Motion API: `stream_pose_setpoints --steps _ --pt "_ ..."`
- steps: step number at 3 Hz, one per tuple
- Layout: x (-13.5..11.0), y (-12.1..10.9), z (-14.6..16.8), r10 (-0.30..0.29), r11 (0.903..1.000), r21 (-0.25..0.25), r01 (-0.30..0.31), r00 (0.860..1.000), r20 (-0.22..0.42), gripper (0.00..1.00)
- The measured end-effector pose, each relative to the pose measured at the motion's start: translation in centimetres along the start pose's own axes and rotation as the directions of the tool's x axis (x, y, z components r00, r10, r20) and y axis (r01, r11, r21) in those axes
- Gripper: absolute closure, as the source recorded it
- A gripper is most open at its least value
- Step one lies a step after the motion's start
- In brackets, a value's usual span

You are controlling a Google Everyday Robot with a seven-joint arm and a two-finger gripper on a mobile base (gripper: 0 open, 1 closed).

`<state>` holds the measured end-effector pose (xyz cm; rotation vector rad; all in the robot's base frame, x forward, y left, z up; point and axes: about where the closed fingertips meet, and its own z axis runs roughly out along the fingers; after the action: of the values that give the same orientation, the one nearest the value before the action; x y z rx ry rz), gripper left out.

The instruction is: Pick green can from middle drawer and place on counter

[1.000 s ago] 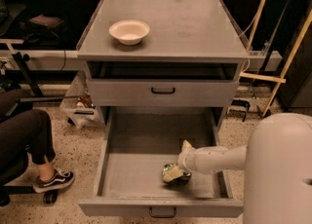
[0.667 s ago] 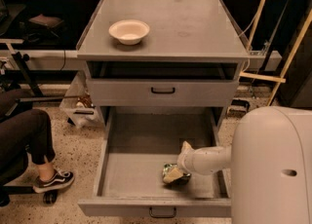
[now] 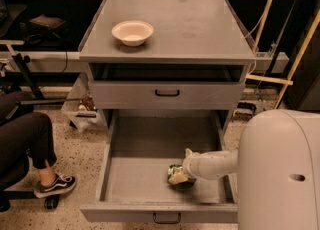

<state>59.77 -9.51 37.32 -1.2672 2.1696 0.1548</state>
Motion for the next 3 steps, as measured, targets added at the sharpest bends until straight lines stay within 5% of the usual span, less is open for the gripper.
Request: stream_pose_setpoints --steps 3 --pt "0.0 0.0 0.04 0.009 1.0 0.002 -0.009 1.0 0.001 0.88"
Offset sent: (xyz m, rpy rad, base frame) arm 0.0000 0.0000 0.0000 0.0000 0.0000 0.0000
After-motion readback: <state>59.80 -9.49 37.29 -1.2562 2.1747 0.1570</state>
